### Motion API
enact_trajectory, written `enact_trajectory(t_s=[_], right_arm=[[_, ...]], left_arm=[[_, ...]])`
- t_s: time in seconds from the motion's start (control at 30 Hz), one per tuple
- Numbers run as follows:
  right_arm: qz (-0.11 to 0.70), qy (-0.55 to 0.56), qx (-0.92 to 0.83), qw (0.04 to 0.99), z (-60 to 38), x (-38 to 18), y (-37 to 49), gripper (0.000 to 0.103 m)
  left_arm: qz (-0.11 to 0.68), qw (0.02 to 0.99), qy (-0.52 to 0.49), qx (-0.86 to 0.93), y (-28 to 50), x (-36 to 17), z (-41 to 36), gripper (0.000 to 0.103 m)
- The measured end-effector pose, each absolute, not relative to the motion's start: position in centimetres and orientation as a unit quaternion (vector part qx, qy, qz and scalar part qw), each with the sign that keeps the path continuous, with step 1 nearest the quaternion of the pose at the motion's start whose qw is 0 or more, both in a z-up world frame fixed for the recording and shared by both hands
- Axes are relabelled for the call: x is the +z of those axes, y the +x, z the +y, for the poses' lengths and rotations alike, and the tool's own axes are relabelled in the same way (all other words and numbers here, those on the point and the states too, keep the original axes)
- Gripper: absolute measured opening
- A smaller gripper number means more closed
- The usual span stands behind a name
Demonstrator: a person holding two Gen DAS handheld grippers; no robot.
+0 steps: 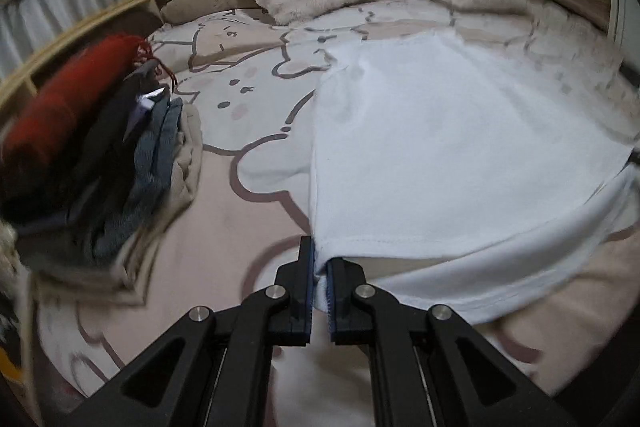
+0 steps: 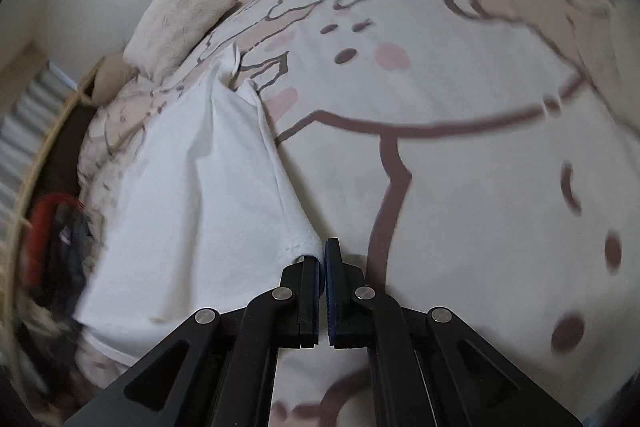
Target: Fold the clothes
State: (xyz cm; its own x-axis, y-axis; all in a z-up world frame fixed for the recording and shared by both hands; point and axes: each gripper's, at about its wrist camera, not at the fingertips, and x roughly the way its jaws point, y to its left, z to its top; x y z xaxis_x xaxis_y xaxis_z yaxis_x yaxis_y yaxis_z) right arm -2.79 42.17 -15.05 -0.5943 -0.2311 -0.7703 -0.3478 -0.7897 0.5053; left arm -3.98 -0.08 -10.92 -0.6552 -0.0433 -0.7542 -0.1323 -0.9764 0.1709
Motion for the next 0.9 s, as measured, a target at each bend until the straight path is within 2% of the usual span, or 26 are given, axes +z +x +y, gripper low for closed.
enact_trajectory(t_s=[0.13, 0.2, 0.33, 0.4, 0.63, 0.73, 0.77, 0.8, 0.83, 0.87, 0.9], right_arm=[[0.362, -0.406, 0.839, 0.006, 43.0, -11.5, -0.4, 0.002], [0.358, -0.401, 0.843, 0.024, 43.5, -10.7, 0.9, 0.002], [0.317, -0.433, 0.840, 0.080, 44.0, -13.2, 2.3, 0.002], [0.262, -0.441, 0.854, 0.091, 42.8, -13.8, 2.6, 0.002], [0.067, -0.424, 0.902, 0.042, 35.0, -12.5, 2.1, 0.003], [-0.057, -0.404, 0.912, 0.037, 32.1, -13.1, 1.8, 0.006], [-0.098, -0.396, 0.912, 0.035, 31.2, -13.2, 1.7, 0.012], [-0.133, -0.389, 0.911, 0.031, 30.2, -13.5, 1.9, 0.042], [-0.168, -0.380, 0.909, 0.026, 29.3, -13.8, 2.1, 0.079], [-0.202, -0.372, 0.906, 0.022, 28.4, -14.1, 2.3, 0.086], [-0.246, -0.358, 0.900, 0.021, 27.5, -14.5, 2.6, 0.086]], left_arm=[[0.089, 0.011, -0.383, 0.919, -2.6, -7.5, -0.9, 0.006], [0.080, -0.007, -0.393, 0.916, -2.8, -7.9, -2.0, 0.006], [0.052, -0.007, -0.449, 0.892, -3.4, -12.0, -3.7, 0.006], [0.045, -0.002, -0.469, 0.882, -3.2, -13.7, -3.7, 0.006], [0.053, 0.004, -0.478, 0.877, -2.8, -15.8, -2.9, 0.008], [0.048, 0.007, -0.476, 0.878, -2.7, -15.8, -3.4, 0.009], [0.047, 0.007, -0.475, 0.878, -2.7, -15.8, -3.6, 0.010], [0.047, 0.008, -0.475, 0.879, -2.6, -15.9, -3.7, 0.010], [0.047, 0.008, -0.474, 0.879, -2.5, -15.9, -3.8, 0.010], [0.049, 0.008, -0.473, 0.880, -2.4, -16.0, -3.7, 0.010], [0.051, 0.008, -0.473, 0.880, -2.4, -16.1, -3.7, 0.010]])
